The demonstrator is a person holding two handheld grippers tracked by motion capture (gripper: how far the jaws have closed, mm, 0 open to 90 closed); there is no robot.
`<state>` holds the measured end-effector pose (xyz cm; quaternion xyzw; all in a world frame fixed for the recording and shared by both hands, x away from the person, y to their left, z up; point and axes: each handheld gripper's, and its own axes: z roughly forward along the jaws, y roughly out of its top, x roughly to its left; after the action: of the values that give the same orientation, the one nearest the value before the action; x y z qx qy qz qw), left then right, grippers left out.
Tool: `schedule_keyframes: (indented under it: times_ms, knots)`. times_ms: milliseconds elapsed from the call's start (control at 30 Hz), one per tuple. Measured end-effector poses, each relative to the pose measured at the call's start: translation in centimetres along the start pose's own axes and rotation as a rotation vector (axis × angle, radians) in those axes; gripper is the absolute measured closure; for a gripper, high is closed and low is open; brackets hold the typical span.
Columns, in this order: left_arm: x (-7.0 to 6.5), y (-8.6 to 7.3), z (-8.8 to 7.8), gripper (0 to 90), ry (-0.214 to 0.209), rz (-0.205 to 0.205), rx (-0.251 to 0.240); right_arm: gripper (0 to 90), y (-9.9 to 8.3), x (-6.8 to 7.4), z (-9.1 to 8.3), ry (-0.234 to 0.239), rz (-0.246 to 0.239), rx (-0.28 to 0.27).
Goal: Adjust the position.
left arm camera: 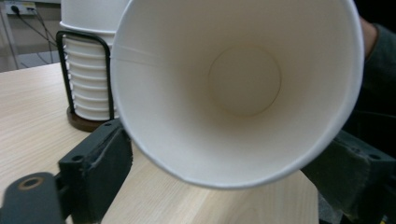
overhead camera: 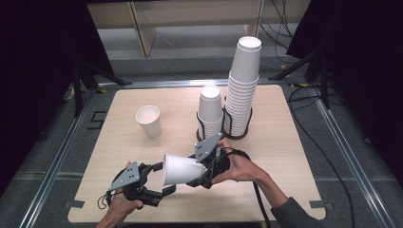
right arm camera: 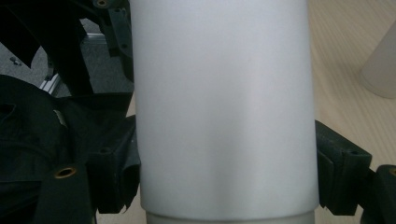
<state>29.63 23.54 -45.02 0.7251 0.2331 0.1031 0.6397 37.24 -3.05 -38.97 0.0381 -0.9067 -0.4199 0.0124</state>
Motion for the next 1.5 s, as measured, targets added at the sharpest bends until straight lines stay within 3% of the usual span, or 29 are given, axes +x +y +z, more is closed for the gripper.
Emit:
schedule_keyframes:
  times_ms: [67, 533, 767, 1100, 1367, 1500]
  knots:
    - [-0.1, 0.0, 0.1, 8.5, -0.005, -0.009, -0.021, 22.9, 0.0, 0.1, 0.2, 0.007, 0.002, -0.007]
    - [-0.2, 0.1, 0.2, 1.9, -0.020, -0.032, -0.044, 22.9, -0.1, 0.4, 1.7, 0.064, 0.015, -0.017]
    - [-0.3, 0.2, 0.1, 3.5, -0.022, -0.012, -0.055, 22.8, -0.2, 0.4, 2.0, 0.075, 0.012, -0.026]
    - [-0.6, 0.6, 0.0, 8.4, -0.021, 0.034, -0.037, 21.3, -0.8, 0.2, 2.6, 0.106, 0.064, -0.014]
    - [-0.7, 0.9, -0.2, 9.6, 0.017, 0.050, -0.009, 16.4, -0.7, 0.4, 2.1, 0.025, 0.080, 0.051]
    - [-0.7, 1.1, -0.2, 9.6, 0.059, 0.057, 0.029, 16.0, -0.2, 0.6, 1.1, -0.049, 0.045, 0.067]
